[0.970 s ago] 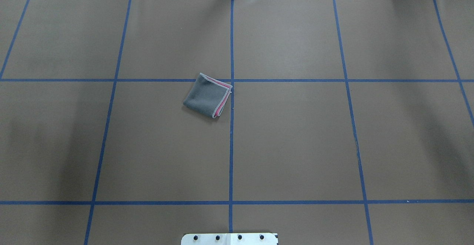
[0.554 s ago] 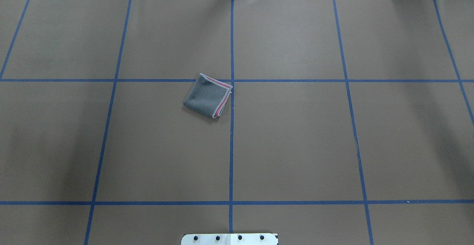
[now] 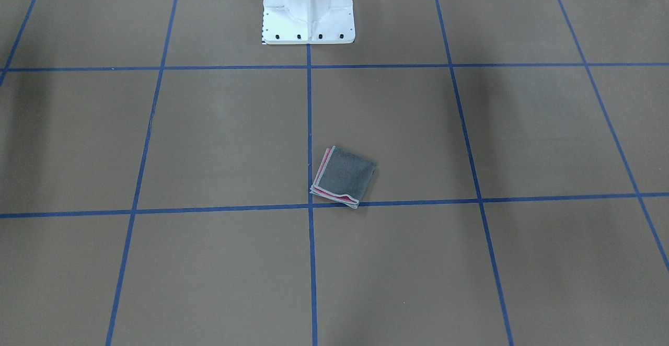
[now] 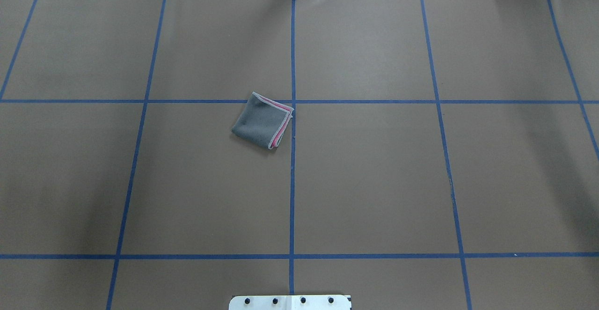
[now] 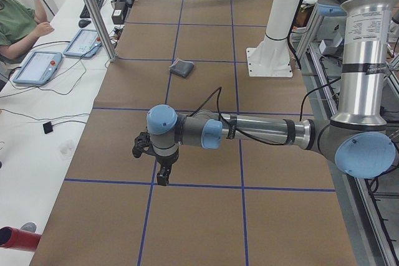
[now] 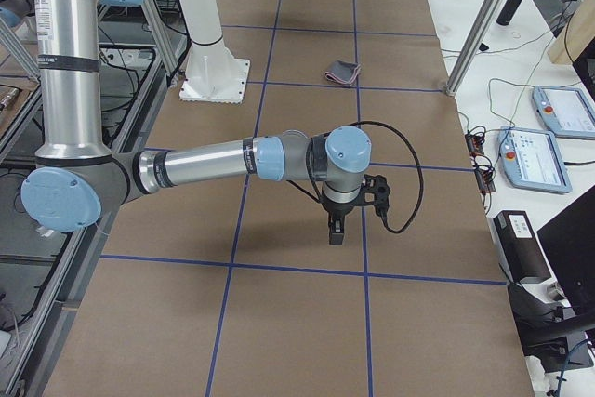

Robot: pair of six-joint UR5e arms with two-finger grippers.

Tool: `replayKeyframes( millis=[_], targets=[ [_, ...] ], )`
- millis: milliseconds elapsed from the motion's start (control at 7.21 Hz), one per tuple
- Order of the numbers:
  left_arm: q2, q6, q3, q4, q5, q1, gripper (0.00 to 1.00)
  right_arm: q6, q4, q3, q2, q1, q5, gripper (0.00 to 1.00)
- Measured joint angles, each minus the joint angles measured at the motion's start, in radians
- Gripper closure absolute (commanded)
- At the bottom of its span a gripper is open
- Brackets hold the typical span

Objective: Fold towel twice with both arms

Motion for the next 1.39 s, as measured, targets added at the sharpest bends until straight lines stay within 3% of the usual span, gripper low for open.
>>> replayKeyframes(
  millis=[554,1386],
  targets=[
    [0.006,0.005,0.003,0.005,0.001,0.000,0.00,-0.003,0.045,-0.007,-0.067,0.000,0.006,0.00],
    [-0.002,0.005,0.005,0.006,-0.001,0.001,0.00,-0.004,0.065,0.004,-0.070,0.000,0.004,0.00]
  ],
)
